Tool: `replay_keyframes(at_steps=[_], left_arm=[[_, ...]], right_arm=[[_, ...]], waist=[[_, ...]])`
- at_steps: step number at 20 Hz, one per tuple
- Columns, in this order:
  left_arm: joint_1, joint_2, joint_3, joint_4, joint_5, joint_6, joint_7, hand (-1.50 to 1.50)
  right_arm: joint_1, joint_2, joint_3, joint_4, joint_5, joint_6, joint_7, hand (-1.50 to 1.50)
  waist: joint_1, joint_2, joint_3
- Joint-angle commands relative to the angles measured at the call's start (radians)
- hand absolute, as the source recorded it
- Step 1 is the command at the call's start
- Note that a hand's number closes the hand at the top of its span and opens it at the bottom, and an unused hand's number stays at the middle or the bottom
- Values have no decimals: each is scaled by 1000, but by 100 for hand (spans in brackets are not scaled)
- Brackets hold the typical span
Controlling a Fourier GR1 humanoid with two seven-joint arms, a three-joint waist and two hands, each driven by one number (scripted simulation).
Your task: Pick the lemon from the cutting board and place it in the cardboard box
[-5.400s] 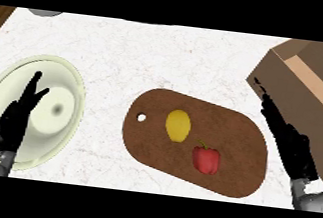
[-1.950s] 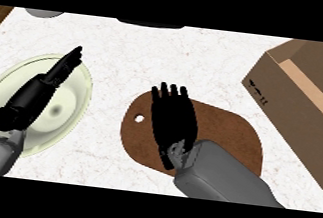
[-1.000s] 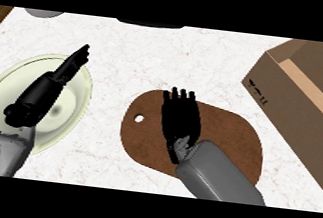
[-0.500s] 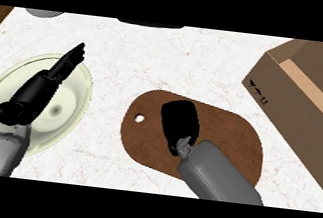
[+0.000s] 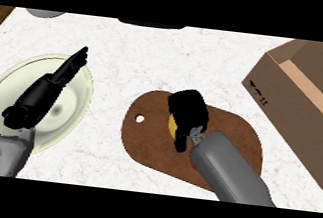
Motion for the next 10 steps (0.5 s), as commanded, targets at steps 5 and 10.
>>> replay_keyframes(at_steps=[5,10], left_arm=[[9,8,21,-19,1,-27,-6,0],[1,-17,12,-4,-14,-20,11,0]], right_arm=[[-131,-11,-222,241,-88,-173,-249,150],[-115,-52,-216,64,-44,-216,-247,150]], waist=[[12,8,2],[-7,2,1]])
